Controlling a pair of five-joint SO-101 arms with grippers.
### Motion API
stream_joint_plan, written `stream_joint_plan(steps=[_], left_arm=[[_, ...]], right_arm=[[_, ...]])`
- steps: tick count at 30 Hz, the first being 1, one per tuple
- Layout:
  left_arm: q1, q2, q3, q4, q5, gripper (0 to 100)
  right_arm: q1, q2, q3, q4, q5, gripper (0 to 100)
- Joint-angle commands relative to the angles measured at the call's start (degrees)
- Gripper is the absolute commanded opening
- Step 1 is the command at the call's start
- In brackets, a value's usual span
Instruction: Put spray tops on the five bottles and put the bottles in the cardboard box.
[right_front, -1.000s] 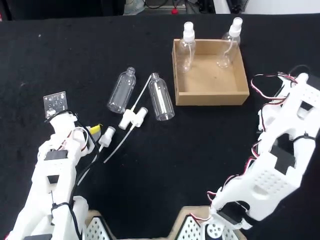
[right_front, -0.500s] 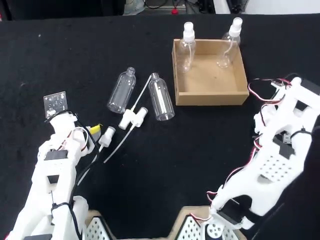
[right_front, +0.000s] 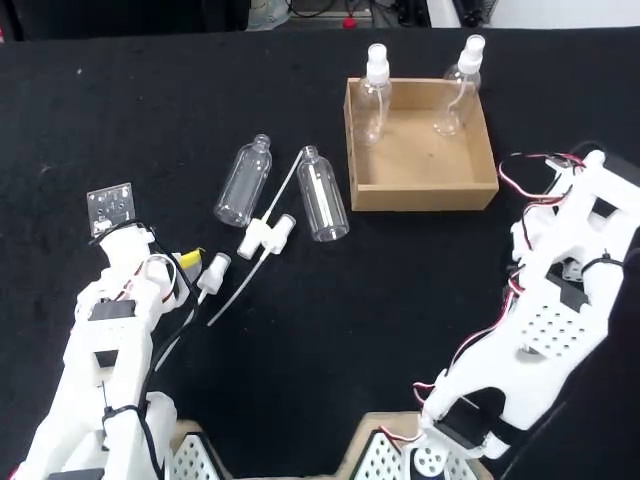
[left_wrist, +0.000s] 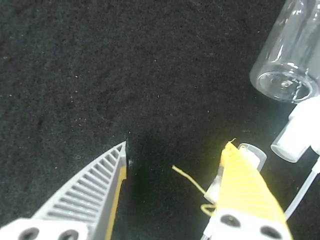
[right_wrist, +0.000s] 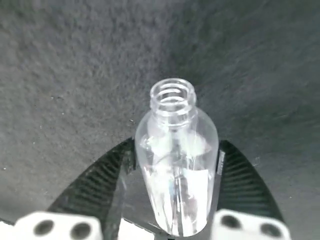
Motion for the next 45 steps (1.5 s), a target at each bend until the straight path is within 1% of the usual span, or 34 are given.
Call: stream_joint_plan(steps=[1, 5, 8, 11, 13, 15, 18, 21, 23, 26, 28, 30, 36, 40, 42, 45], left_arm=[[-0.5, -1.2, -0.8, -1.1, -0.5, 29], [-0.5, -1.2, -0.8, -1.1, -0.5, 29], [-0.5, -1.2, -0.9, -1.1, -0.5, 29], [-0.5, -1.2, -0.9, -1.1, -0.5, 29], [-0.5, -1.2, -0.8, -1.1, -0.5, 29], [-0.5, -1.2, -0.8, -1.1, -0.5, 29], [-0.5, -1.2, -0.8, -1.1, -0.5, 29], [-0.5, -1.2, -0.8, -1.1, -0.5, 29], [-0.5, -1.2, -0.8, -1.1, -0.5, 29], [-0.5, -1.2, -0.8, -1.1, -0.5, 29], [-0.5, -1.2, -0.7, -1.1, -0.5, 29], [-0.5, -1.2, -0.7, -1.1, -0.5, 29], [-0.5, -1.2, -0.7, -1.1, -0.5, 29], [-0.5, -1.2, -0.7, -1.1, -0.5, 29], [-0.5, -1.2, -0.7, -1.1, -0.5, 29], [-0.5, -1.2, -0.7, -1.1, -0.5, 29]], right_arm=[[1.1, -3.4, -3.5, 2.0, 0.2, 20.8], [1.6, -10.4, -2.9, 2.0, 3.8, 20.8], [1.6, -17.1, 0.0, 1.9, 6.5, 20.8], [1.1, -22.3, 4.3, 1.5, 7.4, 20.8], [1.2, -24.9, 6.0, -0.7, 7.5, 20.8], [1.6, -27.1, 6.6, -2.9, 7.5, 20.9], [2.3, -29.8, 8.5, -3.4, 8.9, 20.9], [2.3, -31.9, 12.5, -4.4, 11.0, 21.1], [2.4, -32.4, 16.0, -7.6, 11.8, 21.1], [2.8, -32.0, 22.0, -15.9, 11.3, 20.8], [3.0, -31.3, 24.7, -18.7, 11.3, 20.8], [3.2, -30.4, 25.6, -18.5, 10.5, 20.8], [3.9, -24.6, 25.0, -17.8, 3.4, 21.3], [4.0, -18.9, 22.3, -15.4, 1.9, 21.4], [4.0, -16.3, 19.6, -12.9, 2.0, 24.1], [4.0, -13.3, 14.2, -7.8, 2.5, 31.7]])
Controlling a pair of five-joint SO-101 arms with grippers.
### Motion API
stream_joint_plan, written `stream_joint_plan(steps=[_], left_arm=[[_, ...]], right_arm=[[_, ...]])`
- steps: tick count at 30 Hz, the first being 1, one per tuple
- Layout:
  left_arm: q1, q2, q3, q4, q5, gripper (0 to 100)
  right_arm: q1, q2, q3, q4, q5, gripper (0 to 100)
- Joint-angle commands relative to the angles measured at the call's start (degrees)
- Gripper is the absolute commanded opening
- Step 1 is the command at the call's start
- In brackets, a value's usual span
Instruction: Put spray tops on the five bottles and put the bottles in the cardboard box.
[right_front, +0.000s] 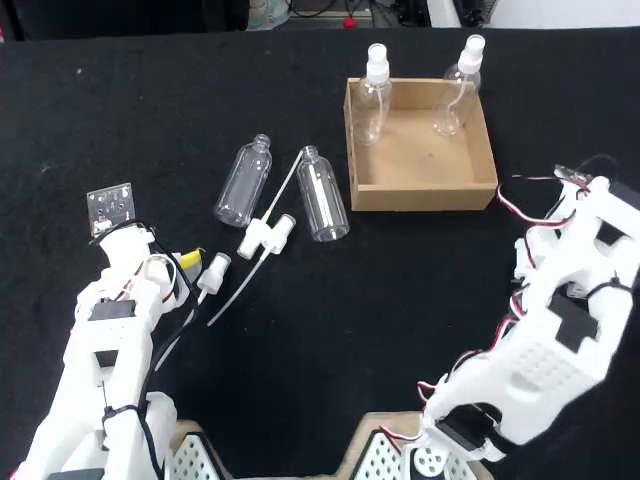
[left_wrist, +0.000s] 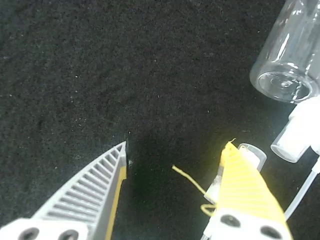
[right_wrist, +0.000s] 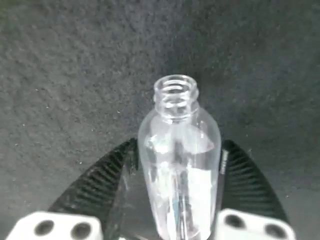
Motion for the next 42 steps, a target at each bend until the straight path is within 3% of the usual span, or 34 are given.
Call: stream_joint_plan(steps=[1, 8, 13, 17, 22, 30, 42], left_arm=[[-0.5, -1.2, -0.7, -1.1, -0.5, 29], [-0.5, -1.2, -0.7, -1.1, -0.5, 29], [-0.5, -1.2, -0.7, -1.1, -0.5, 29], [-0.5, -1.2, -0.7, -1.1, -0.5, 29], [-0.5, -1.2, -0.7, -1.1, -0.5, 29], [-0.5, -1.2, -0.7, -1.1, -0.5, 29], [-0.5, -1.2, -0.7, -1.1, -0.5, 29]], right_arm=[[1.2, 1.3, -8.5, 5.9, 0.2, 33.5], [0.9, 3.0, -18.4, 13.9, 5.9, 33.2], [0.5, 3.0, -14.5, 13.8, 15.1, 33.2], [0.5, 1.8, -13.1, 13.7, 18.4, 33.2], [0.4, -1.4, -9.5, 13.2, 17.6, 33.2], [-0.6, -5.5, 0.3, 3.6, 15.9, 33.2], [-2.3, -4.0, 0.8, -0.5, 11.6, 30.0]])
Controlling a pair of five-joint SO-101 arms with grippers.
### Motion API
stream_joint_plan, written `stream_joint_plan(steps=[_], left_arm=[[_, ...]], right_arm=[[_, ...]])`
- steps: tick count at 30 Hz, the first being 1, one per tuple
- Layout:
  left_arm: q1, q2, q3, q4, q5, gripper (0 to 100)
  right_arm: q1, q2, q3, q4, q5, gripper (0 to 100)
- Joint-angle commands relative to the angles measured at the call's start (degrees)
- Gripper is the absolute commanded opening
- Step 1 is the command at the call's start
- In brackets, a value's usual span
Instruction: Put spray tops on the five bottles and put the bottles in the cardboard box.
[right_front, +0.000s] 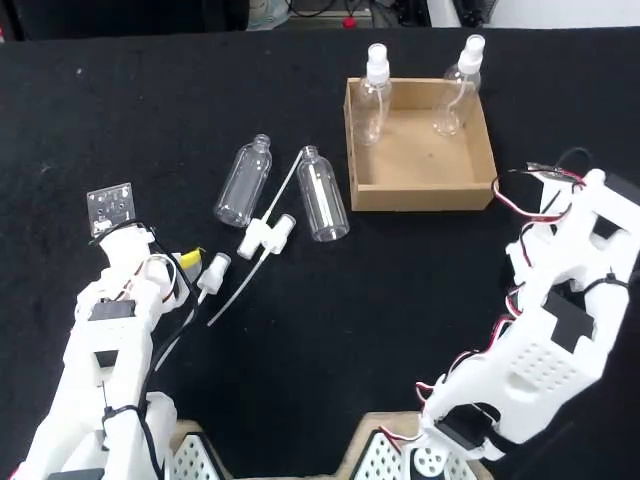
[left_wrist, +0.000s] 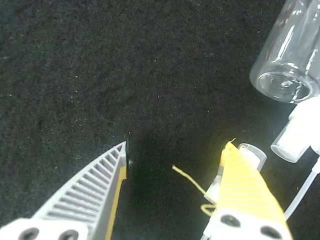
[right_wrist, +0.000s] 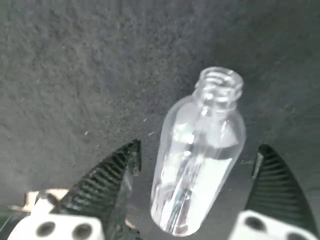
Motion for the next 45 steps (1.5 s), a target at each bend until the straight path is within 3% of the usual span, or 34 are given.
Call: stream_joint_plan(steps=[1, 45], left_arm=[[-0.5, -1.2, -0.7, -1.1, -0.5, 29], [-0.5, -1.2, -0.7, -1.1, -0.5, 29]], right_arm=[[-0.7, -1.9, 0.0, -2.5, -0.9, 28.4], [-0.5, -1.5, 3.5, -5.1, -1.0, 24.4]])
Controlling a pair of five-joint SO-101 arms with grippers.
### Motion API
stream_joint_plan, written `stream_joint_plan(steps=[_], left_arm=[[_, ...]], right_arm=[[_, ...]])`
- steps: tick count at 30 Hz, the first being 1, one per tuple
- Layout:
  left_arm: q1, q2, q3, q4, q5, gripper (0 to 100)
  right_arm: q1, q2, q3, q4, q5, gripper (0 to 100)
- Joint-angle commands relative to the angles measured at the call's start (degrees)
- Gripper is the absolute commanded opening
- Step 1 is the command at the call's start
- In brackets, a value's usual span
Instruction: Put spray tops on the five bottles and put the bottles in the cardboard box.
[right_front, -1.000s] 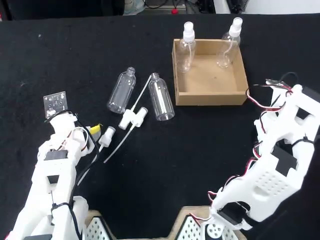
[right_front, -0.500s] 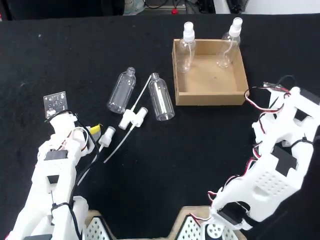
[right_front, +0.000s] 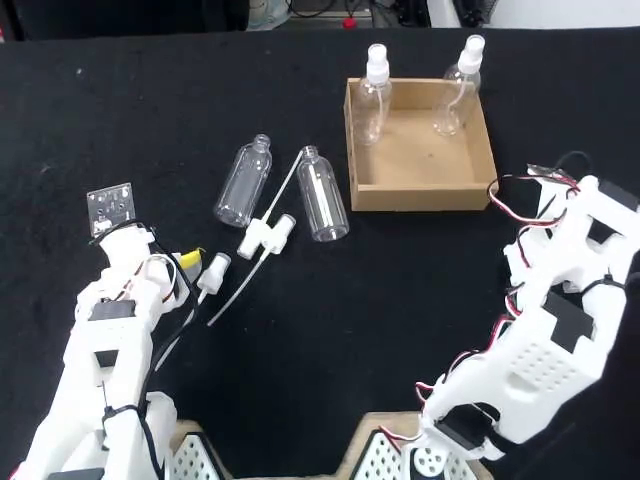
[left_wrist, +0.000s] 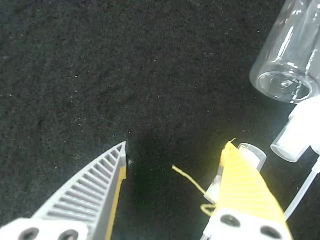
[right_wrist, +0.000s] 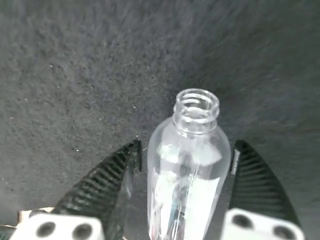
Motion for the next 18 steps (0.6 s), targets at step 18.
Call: stream_joint_plan(steps=[18], left_arm=[[-0.5, -1.2, -0.7, -1.1, -0.5, 29]], right_arm=[[0.6, -3.4, -7.4, 9.1, -0.4, 16.3]])
